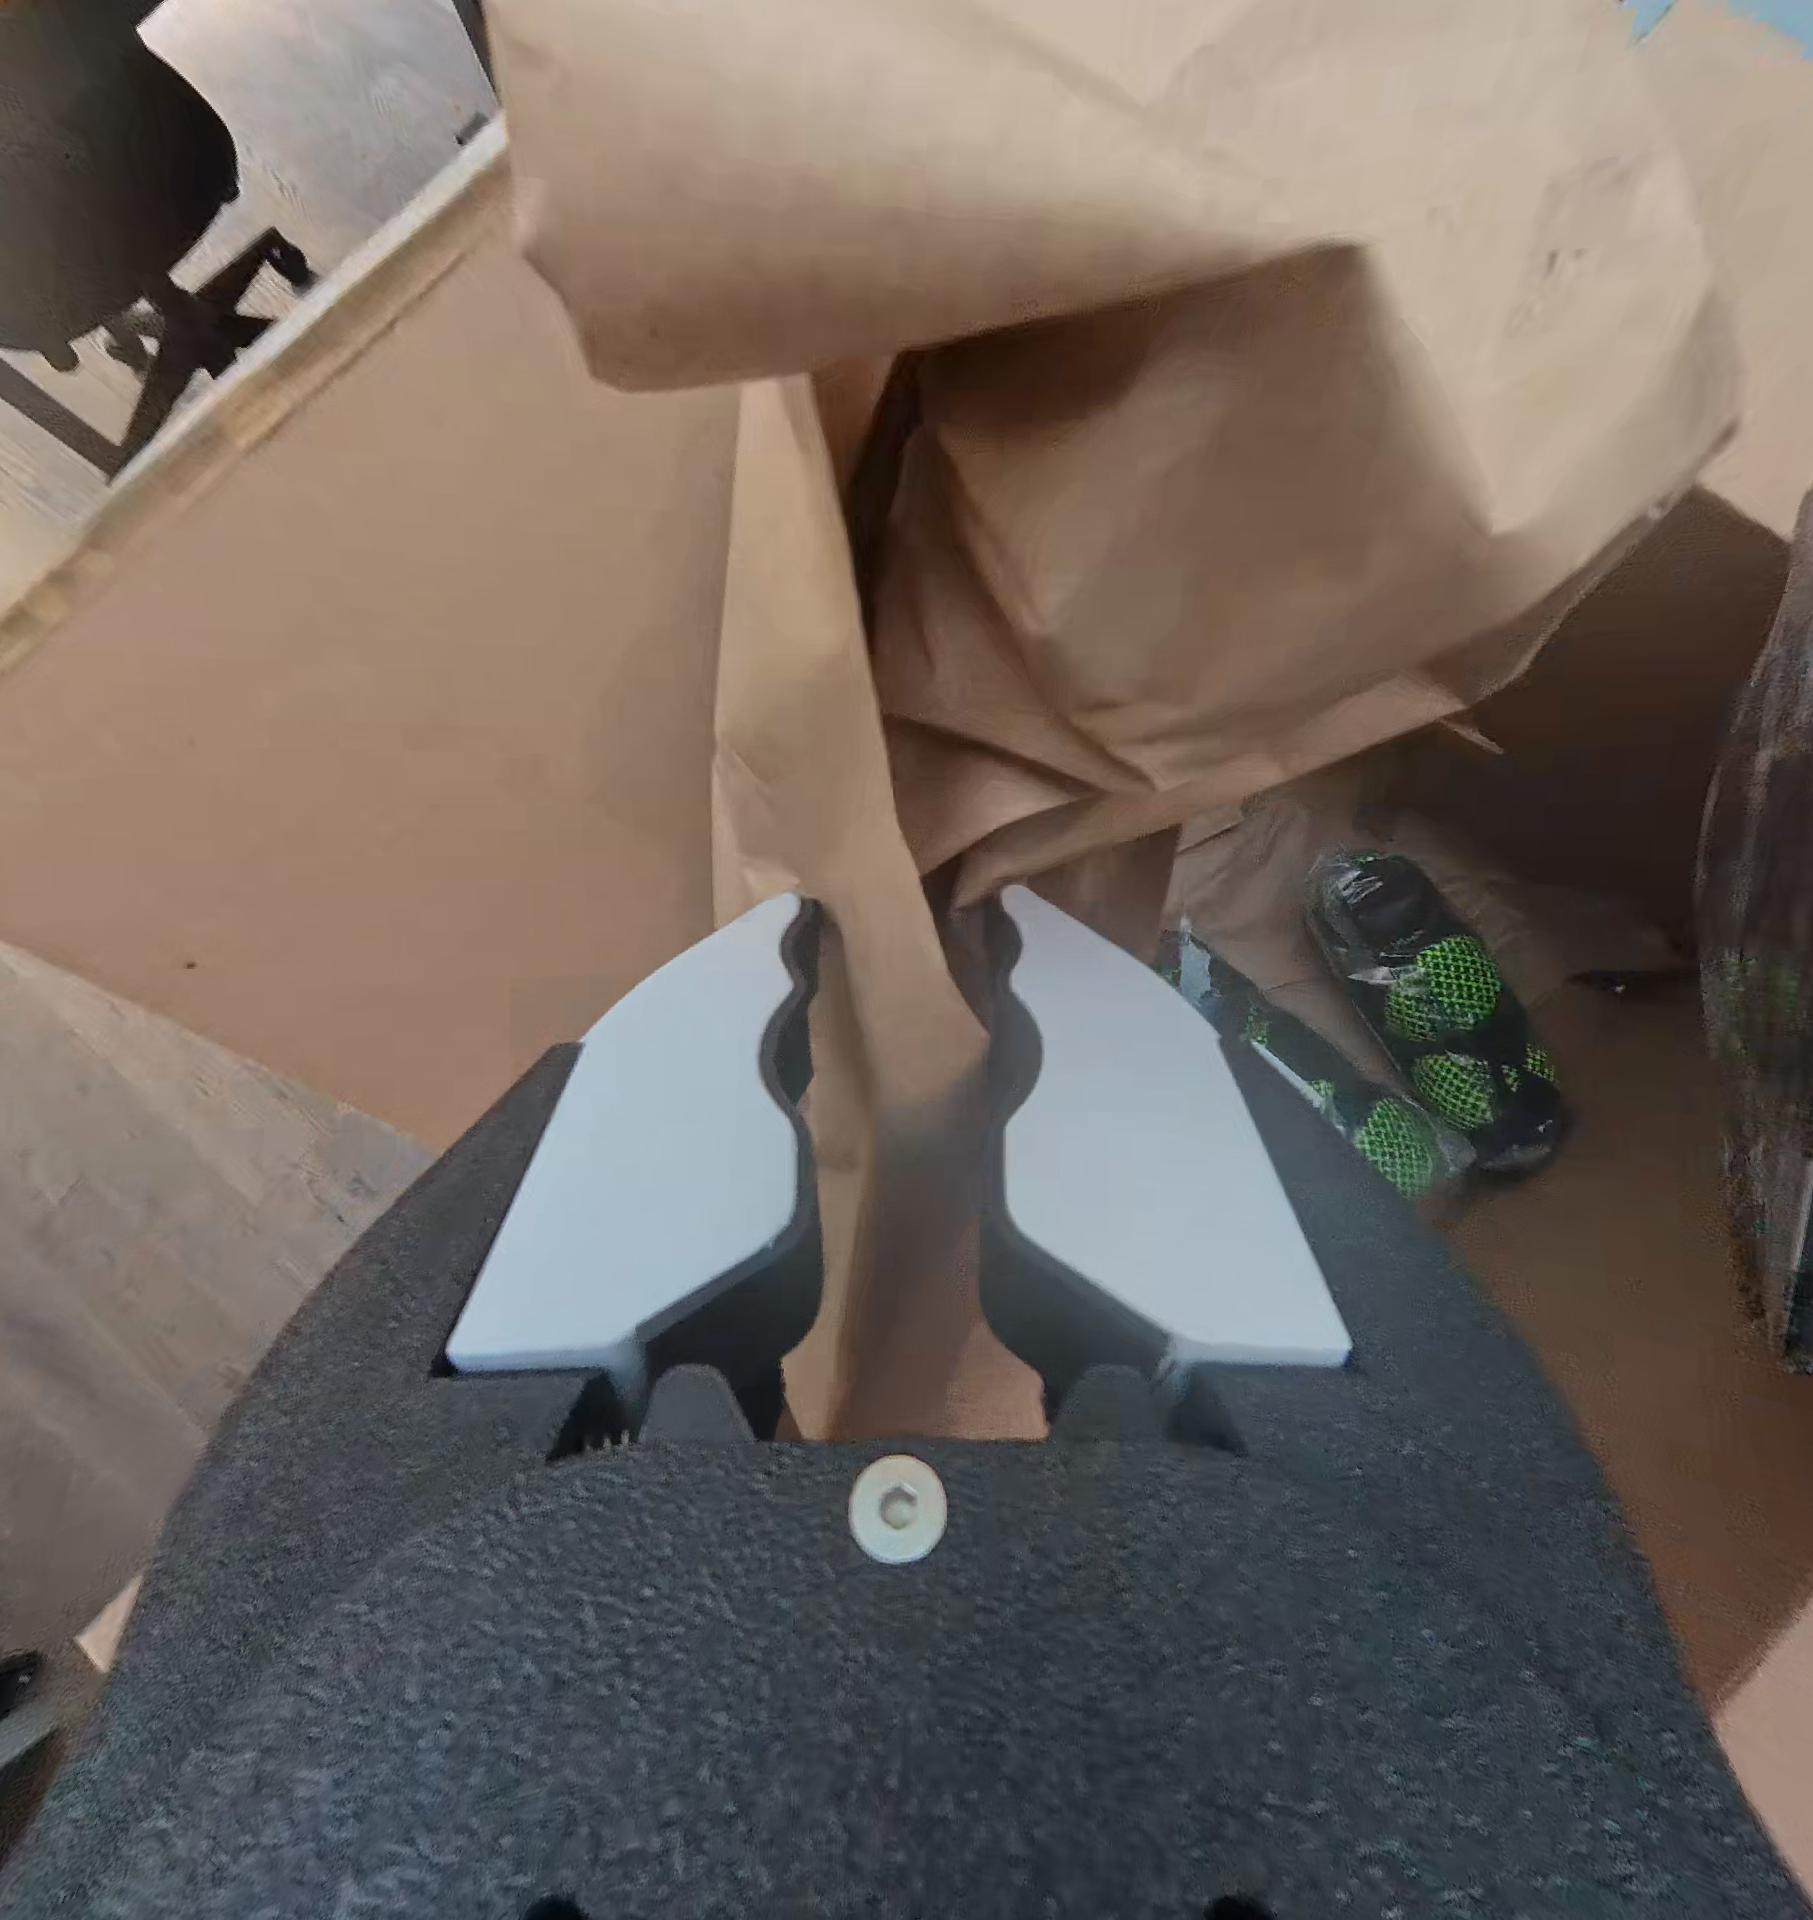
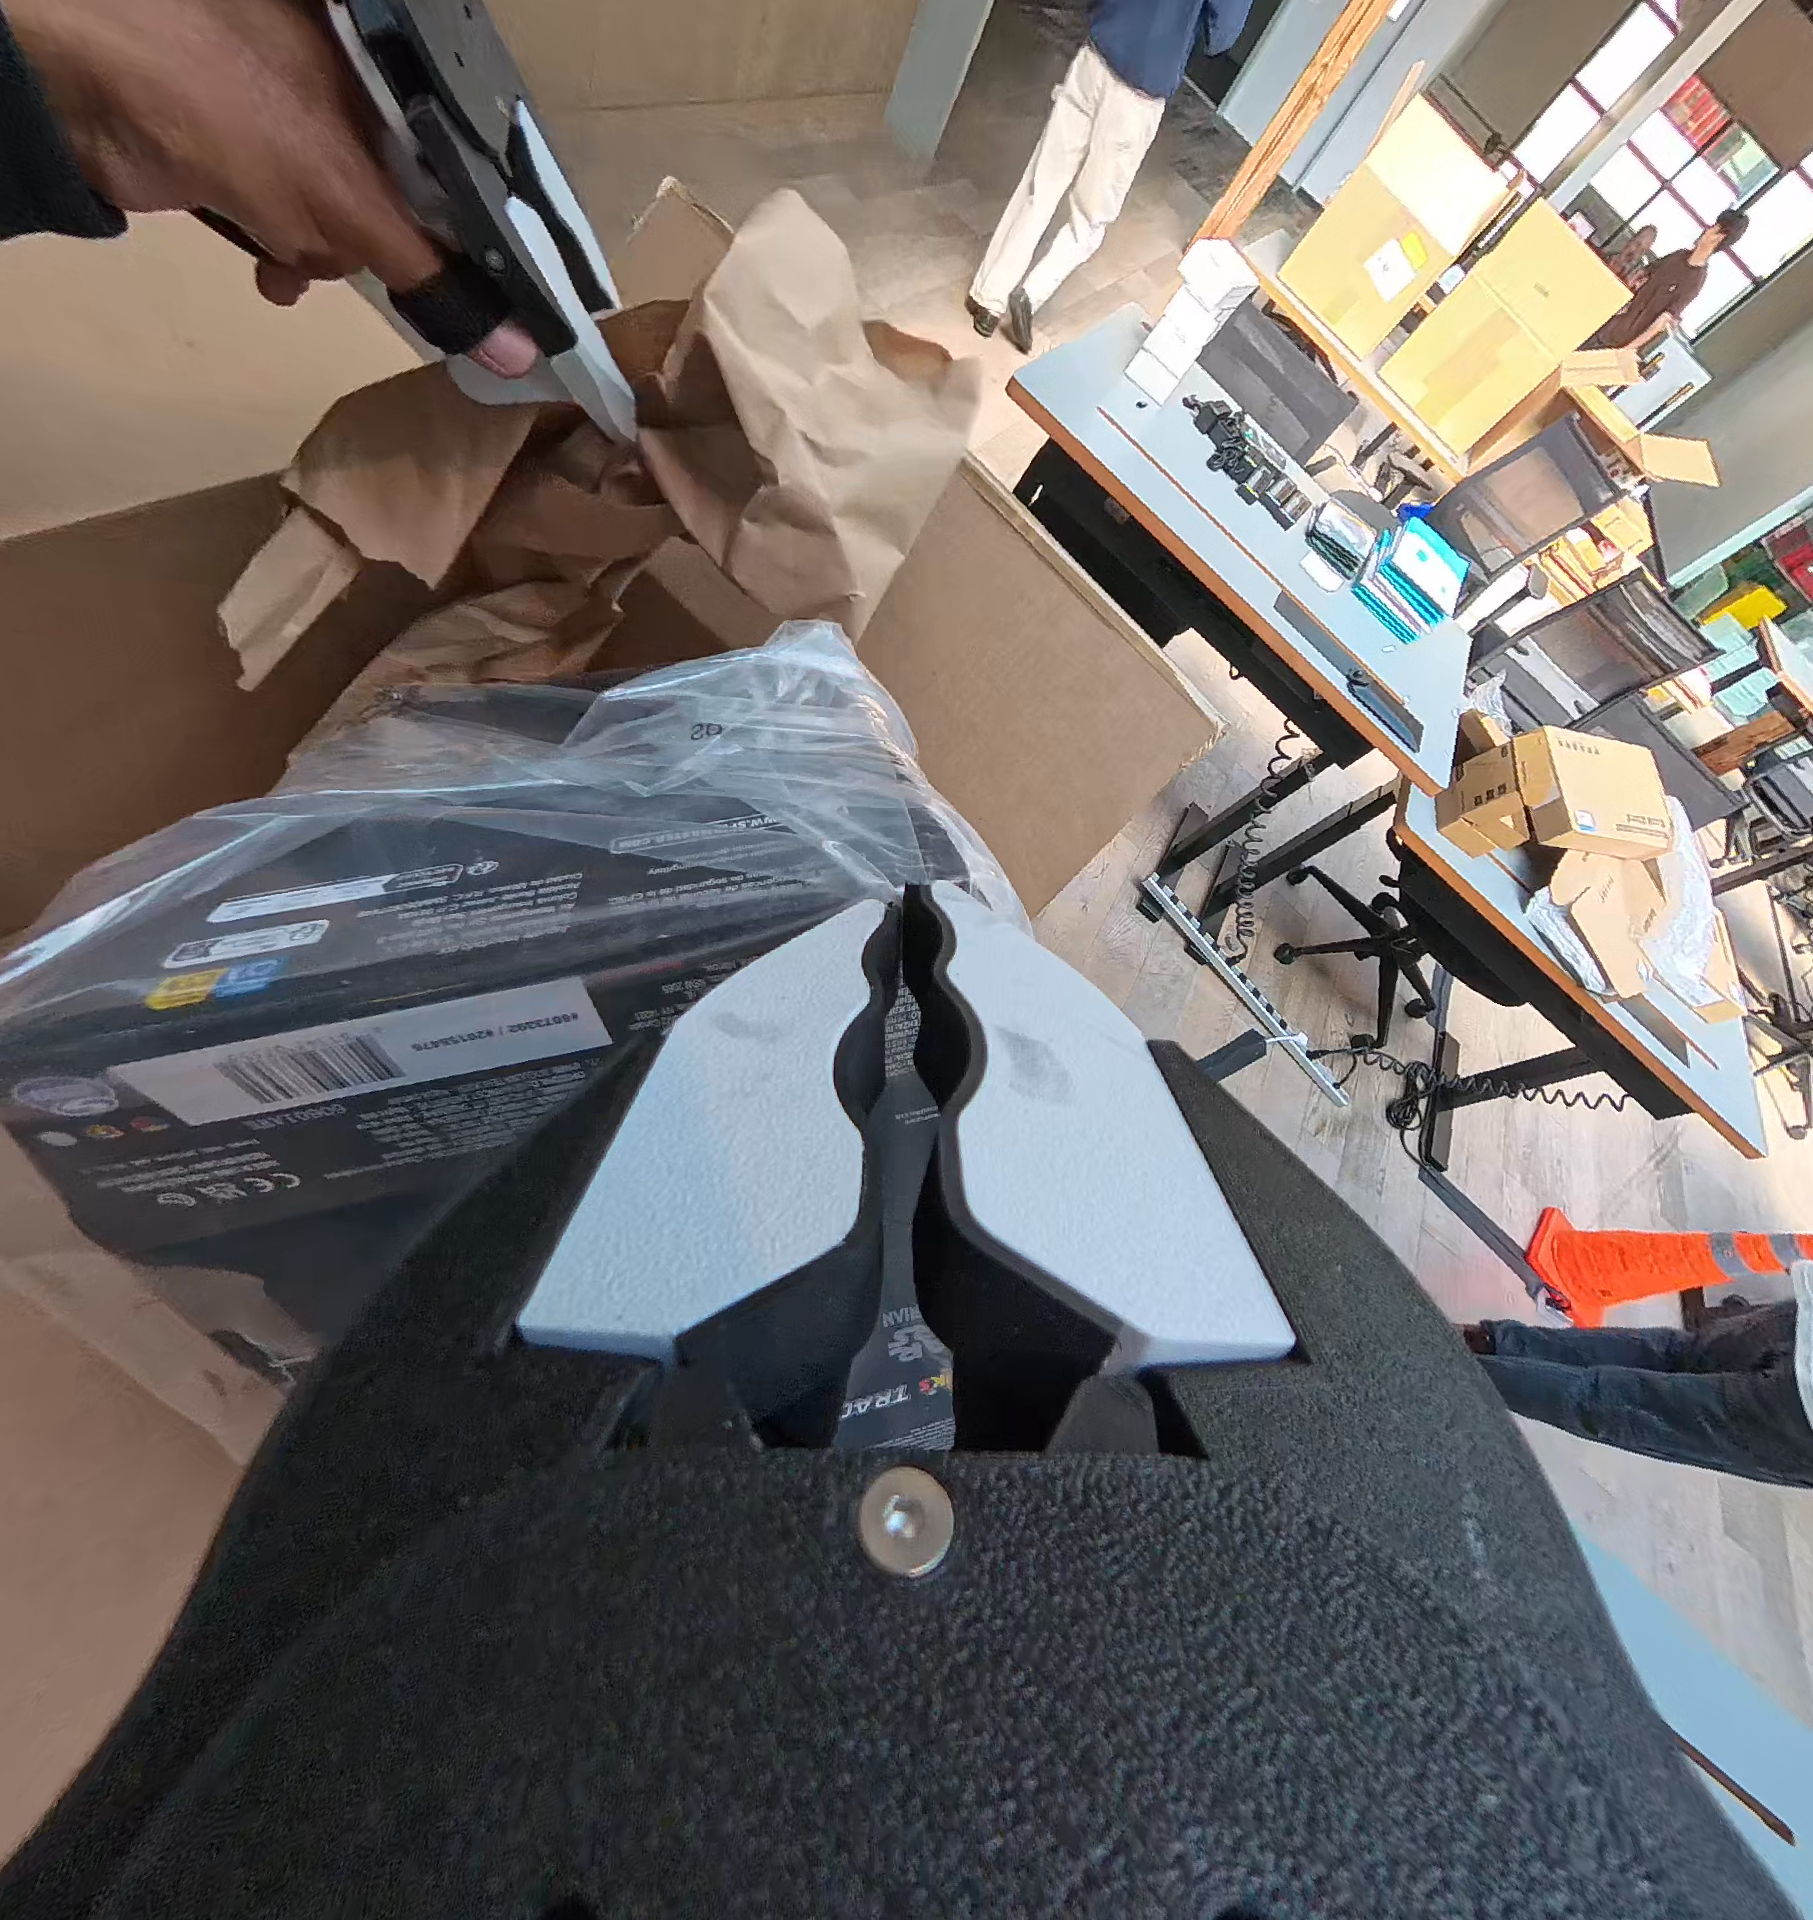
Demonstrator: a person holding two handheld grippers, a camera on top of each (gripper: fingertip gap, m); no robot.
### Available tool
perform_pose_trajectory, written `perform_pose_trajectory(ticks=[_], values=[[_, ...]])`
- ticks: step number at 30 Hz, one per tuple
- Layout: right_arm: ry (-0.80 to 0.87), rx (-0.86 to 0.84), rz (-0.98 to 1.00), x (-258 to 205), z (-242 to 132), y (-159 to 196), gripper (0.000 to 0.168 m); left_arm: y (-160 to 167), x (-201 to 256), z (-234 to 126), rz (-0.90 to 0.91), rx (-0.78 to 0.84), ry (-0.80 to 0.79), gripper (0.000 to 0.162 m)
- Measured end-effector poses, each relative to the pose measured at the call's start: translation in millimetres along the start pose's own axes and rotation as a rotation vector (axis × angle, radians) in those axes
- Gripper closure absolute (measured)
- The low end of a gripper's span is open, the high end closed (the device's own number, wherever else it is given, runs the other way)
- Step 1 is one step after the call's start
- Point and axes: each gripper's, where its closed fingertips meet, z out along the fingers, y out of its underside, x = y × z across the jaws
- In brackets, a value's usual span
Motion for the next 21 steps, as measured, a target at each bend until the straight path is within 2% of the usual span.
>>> perform_pose_trajectory(ticks=[3,5,8,11,14,16,19,21], values=[[0.008,0.003,-0.005,2.3,-5.4,2.2,0.167,17.7,-12.4,-8.8,-0.1,0.0,0.063,0.09],[0.006,0.006,-0.001,4.1,-8.8,3.7,0.167,13.4,-15.8,-28.0,-0.101,0.074,0.061,0.075],[0.005,0.011,0.004,7.3,-11.7,5.9,0.168,-11.5,10.0,-67.3,-0.039,0.266,0.15,0.075],[-0.009,0.025,0.016,7.7,-13.3,6.8,0.168,-23.4,67.0,-80.3,0.025,0.329,0.404,0.082],[-0.012,0.039,0.022,7.0,-15.1,7.4,0.168,-15.7,123.1,-60.6,-0.031,0.187,0.78,0.071],[-0.015,0.048,0.024,6.0,-16.9,7.7,0.168,-17.7,140.9,-41.1,-0.126,0.123,0.965,0.069],[-0.018,0.058,0.027,4.2,-21.1,7.8,0.168,-33.1,150.8,-16.7,-0.26,0.112,1.125,0.062],[-0.021,0.062,0.031,3.3,-23.3,7.8,0.168,-40.6,163.5,-7.8,-0.271,0.114,1.195,0.058]])
